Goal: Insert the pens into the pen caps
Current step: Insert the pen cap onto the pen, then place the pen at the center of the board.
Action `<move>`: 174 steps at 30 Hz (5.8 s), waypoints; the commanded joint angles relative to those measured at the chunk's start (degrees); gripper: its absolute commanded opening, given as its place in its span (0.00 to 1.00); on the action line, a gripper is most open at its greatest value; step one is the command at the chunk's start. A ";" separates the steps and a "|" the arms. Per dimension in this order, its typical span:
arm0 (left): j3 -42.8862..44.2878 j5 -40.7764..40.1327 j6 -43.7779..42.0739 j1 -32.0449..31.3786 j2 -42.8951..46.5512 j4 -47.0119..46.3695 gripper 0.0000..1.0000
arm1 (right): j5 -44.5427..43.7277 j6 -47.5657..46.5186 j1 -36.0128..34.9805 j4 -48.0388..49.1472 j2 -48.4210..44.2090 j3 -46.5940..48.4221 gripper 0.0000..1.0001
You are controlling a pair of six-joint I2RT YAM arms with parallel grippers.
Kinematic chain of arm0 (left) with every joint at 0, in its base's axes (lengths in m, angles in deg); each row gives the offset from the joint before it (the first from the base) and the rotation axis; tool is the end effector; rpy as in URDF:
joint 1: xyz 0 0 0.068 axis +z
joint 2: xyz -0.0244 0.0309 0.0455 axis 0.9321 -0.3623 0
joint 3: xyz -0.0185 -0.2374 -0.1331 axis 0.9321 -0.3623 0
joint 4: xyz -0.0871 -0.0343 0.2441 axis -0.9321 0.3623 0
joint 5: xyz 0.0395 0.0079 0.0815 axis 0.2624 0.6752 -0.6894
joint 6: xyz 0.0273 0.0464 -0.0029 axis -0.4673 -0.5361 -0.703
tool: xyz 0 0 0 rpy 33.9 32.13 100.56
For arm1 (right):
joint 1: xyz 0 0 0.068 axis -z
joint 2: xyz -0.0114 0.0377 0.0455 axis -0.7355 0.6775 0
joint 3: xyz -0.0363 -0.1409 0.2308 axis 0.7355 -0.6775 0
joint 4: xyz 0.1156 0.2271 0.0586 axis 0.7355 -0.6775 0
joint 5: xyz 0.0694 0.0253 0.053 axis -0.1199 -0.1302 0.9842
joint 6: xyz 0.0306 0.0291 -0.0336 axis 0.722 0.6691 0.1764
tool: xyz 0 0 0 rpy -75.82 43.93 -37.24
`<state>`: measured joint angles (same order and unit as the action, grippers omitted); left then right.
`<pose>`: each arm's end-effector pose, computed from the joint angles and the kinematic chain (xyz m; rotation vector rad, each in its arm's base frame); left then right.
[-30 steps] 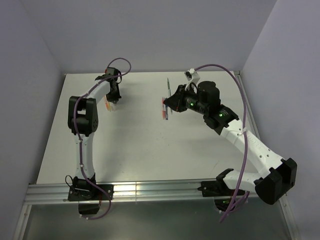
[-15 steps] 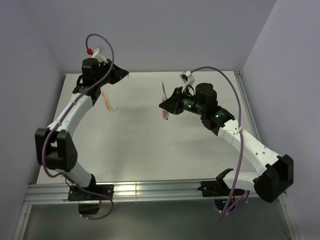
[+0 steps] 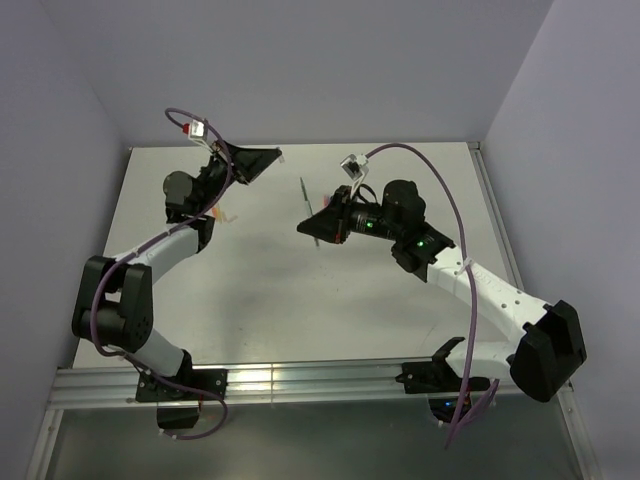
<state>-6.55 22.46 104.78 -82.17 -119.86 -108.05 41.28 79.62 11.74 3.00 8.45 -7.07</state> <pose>0.3285 -0.1001 0.3320 -0.0781 1.3716 -1.7078 0.2165 0.1814 0.3473 -0.5801 1.7126 1.4113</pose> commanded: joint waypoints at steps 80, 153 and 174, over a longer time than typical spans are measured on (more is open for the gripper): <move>0.32 7.87 -3.65 -13.30 7.39 -14.33 0.00 | -1.93 5.92 2.22 9.24 -0.57 0.34 0.00; 10.24 -18.48 -45.77 -35.19 14.35 61.33 0.00 | -26.00 -7.96 3.18 -10.26 -13.14 9.57 0.00; 20.53 -22.19 -45.59 -28.70 10.92 66.01 0.00 | -20.56 -11.21 3.19 -17.65 -10.67 12.73 0.38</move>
<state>11.09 -2.77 59.98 -113.34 -107.12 -48.67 21.78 69.54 14.47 -20.91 -1.45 2.20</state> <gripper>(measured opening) 0.034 0.357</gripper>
